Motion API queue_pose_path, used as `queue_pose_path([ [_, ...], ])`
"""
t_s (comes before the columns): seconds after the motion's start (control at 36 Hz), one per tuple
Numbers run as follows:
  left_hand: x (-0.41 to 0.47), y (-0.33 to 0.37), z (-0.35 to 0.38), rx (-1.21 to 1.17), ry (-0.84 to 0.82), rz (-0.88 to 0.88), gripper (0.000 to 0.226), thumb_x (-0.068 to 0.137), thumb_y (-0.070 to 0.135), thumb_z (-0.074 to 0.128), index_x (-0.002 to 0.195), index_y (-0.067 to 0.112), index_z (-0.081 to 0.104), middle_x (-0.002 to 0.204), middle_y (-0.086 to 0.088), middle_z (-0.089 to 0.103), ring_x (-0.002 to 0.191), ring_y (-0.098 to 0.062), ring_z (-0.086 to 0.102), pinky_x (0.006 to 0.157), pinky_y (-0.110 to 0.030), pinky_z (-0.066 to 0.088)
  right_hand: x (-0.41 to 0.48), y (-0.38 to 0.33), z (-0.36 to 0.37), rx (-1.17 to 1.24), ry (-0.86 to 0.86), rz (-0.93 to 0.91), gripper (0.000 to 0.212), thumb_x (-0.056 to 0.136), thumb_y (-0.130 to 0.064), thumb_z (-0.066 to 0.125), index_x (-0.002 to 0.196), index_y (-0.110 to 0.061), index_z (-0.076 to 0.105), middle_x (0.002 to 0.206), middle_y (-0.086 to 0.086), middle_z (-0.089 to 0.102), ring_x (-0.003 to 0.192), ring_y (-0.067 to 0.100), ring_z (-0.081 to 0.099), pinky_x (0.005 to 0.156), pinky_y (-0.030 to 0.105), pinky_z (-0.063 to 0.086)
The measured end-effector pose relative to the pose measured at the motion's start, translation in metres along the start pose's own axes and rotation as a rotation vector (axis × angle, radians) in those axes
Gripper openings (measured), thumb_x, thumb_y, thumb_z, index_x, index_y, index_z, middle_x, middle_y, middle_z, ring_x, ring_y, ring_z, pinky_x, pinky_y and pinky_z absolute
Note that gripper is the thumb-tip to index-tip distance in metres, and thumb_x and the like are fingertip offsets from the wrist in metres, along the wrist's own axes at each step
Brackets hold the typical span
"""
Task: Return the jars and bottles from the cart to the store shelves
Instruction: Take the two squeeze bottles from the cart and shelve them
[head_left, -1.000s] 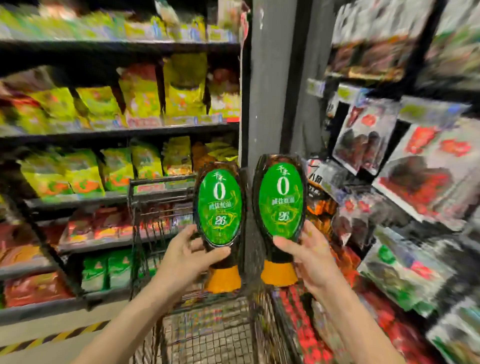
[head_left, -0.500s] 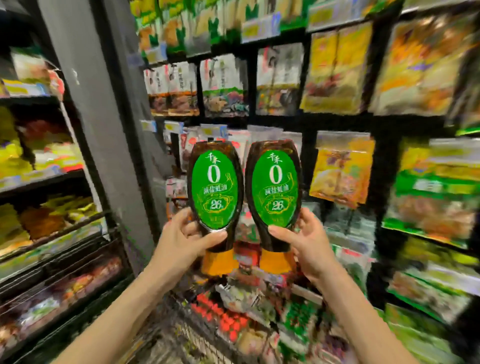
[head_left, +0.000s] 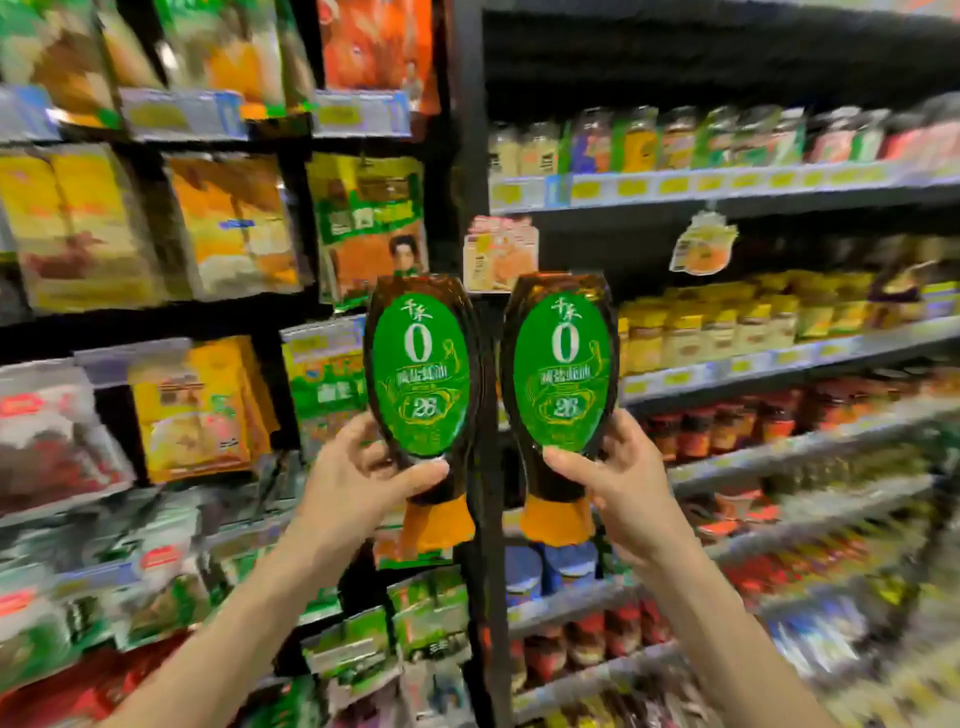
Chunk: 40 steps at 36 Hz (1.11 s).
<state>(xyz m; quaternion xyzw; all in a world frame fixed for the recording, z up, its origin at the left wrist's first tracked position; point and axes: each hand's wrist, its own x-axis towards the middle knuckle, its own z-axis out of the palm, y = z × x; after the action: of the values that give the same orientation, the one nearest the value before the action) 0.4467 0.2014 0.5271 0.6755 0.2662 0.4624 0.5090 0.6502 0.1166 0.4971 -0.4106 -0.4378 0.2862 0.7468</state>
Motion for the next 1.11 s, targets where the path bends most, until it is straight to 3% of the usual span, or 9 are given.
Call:
queue_pose_path([
  [0.08,0.021,-0.002,0.070,-0.049,-0.118,0.024,0.044,0.069,-0.008,0.072,0.099,0.021,0.057,0.082,0.006,0.076,0.076,-0.007,0.071,0.061,-0.014,0.053,-0.001,-0.024,-0.065,-0.042,0.094,-0.046,0.062,0.050,-0.018,0.090,0.104,-0.015,0.060,0.106,0.008,0.070,0.100,0.022,0.066,0.075,0.021,0.053],
  [0.17,0.038,-0.005,0.138,-0.095,-0.221,0.038,0.045,0.068,-0.009,0.073,0.104,0.012,0.055,0.090,-0.001,0.072,0.071,-0.002,0.069,0.058,-0.011,0.050,-0.002,-0.047,-0.127,-0.085,0.206,-0.085,0.078,0.038,-0.037,0.093,0.104,-0.013,0.060,0.104,0.008,0.071,0.099,0.020,0.066,0.077,0.021,0.052],
  [0.31,0.061,-0.010,0.249,-0.201,-0.376,0.032,0.063,0.053,0.011,0.080,0.111,0.014,0.055,0.096,0.000,0.074,0.089,-0.013,0.070,0.080,-0.024,0.057,-0.007,-0.082,-0.223,-0.188,0.353,-0.160,0.074,0.040,-0.034,0.092,0.104,-0.014,0.062,0.102,0.004,0.072,0.097,0.018,0.066,0.079,0.025,0.051],
  [0.36,0.066,-0.010,0.292,-0.231,-0.432,0.042,0.059,0.056,0.005,0.082,0.107,0.020,0.055,0.101,0.000,0.072,0.092,-0.014,0.070,0.079,-0.022,0.056,-0.012,-0.094,-0.258,-0.224,0.405,-0.183,0.062,0.045,-0.024,0.089,0.100,-0.016,0.063,0.099,0.002,0.073,0.095,0.017,0.067,0.081,0.029,0.051],
  [0.5,0.079,-0.012,0.386,-0.295,-0.552,0.069,0.053,0.062,-0.009,0.077,0.099,0.023,0.057,0.093,0.003,0.074,0.088,-0.012,0.069,0.075,-0.018,0.055,-0.025,-0.124,-0.335,-0.288,0.555,-0.212,0.074,0.034,-0.044,0.092,0.099,-0.022,0.065,0.107,0.006,0.071,0.104,0.025,0.065,0.090,0.038,0.050],
  [0.64,0.092,-0.011,0.461,-0.337,-0.660,0.080,0.049,0.059,-0.002,0.078,0.099,0.019,0.058,0.085,0.012,0.075,0.082,-0.004,0.069,0.072,-0.015,0.054,-0.032,-0.145,-0.391,-0.296,0.670,-0.222,0.080,0.025,-0.045,0.093,0.098,-0.024,0.065,0.104,0.001,0.072,0.101,0.019,0.066,0.083,0.029,0.053],
  [0.83,0.122,-0.018,0.551,-0.363,-0.778,0.085,0.055,0.057,0.006,0.079,0.107,0.016,0.058,0.094,0.001,0.073,0.085,-0.009,0.071,0.070,-0.019,0.055,-0.023,-0.164,-0.452,-0.342,0.778,-0.233,0.078,0.031,-0.039,0.093,0.102,-0.024,0.064,0.105,0.001,0.072,0.103,0.022,0.066,0.090,0.037,0.052],
  [0.94,0.148,-0.028,0.600,-0.389,-0.841,0.070,0.060,0.051,0.014,0.079,0.108,0.018,0.058,0.098,0.000,0.073,0.090,-0.012,0.070,0.075,-0.023,0.056,-0.006,-0.167,-0.488,-0.359,0.846,-0.243,0.061,0.047,-0.015,0.089,0.101,-0.024,0.063,0.101,-0.003,0.073,0.103,0.022,0.066,0.092,0.038,0.052],
  [1.11,0.193,-0.045,0.672,-0.410,-0.934,0.046,0.062,0.049,0.015,0.079,0.108,0.017,0.059,0.100,-0.004,0.073,0.091,-0.014,0.070,0.080,-0.028,0.057,0.032,-0.166,-0.543,-0.384,0.927,-0.252,0.064,0.045,-0.004,0.084,0.100,-0.024,0.061,0.103,0.001,0.071,0.103,0.020,0.065,0.090,0.036,0.053],
])
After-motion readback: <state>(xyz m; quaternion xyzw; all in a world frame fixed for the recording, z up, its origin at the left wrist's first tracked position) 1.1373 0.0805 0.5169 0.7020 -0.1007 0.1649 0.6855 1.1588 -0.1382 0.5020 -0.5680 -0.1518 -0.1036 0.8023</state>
